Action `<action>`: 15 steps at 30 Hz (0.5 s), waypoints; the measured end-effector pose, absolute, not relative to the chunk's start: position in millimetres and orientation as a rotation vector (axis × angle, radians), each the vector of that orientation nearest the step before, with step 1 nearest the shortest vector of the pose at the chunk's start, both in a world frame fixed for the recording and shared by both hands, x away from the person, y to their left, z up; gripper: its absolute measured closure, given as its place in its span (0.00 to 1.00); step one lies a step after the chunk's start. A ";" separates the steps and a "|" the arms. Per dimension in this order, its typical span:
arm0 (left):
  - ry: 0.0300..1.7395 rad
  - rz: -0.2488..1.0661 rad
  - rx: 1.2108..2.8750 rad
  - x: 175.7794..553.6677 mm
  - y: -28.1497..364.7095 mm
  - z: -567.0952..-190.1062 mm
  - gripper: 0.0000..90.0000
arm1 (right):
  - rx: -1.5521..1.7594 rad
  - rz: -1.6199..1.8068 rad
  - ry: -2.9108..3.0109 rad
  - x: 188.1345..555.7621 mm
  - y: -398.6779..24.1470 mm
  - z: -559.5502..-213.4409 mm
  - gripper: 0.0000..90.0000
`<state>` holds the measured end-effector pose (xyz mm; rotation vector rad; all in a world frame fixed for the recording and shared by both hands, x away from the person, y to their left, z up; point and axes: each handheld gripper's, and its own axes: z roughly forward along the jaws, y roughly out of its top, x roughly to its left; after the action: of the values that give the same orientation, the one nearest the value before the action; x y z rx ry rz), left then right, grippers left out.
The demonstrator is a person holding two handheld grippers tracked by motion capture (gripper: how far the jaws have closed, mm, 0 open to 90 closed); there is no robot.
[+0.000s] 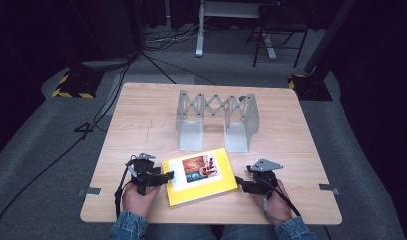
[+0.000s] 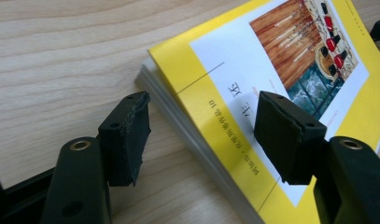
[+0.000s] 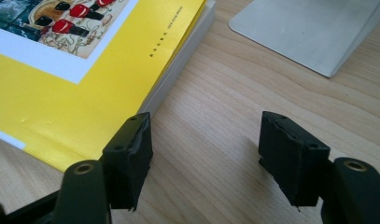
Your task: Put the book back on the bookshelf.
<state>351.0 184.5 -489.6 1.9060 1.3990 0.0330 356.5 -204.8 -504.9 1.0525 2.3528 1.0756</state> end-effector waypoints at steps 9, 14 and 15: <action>1.394 0.077 1.907 347.7 177.5 -485.1 0.41 | 1.044 1.080 2.358 355.6 -203.7 -504.7 0.41; 1.312 0.121 1.871 336.7 173.3 -475.0 0.43 | 1.042 1.080 2.359 355.5 -203.5 -504.7 0.42; 1.312 0.121 1.871 336.7 173.3 -475.0 0.43 | 1.042 1.080 2.359 355.5 -203.5 -504.7 0.42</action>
<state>336.7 173.3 -475.0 1.8706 1.3125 0.1205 355.5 -203.5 -504.7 1.0422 2.3590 1.0803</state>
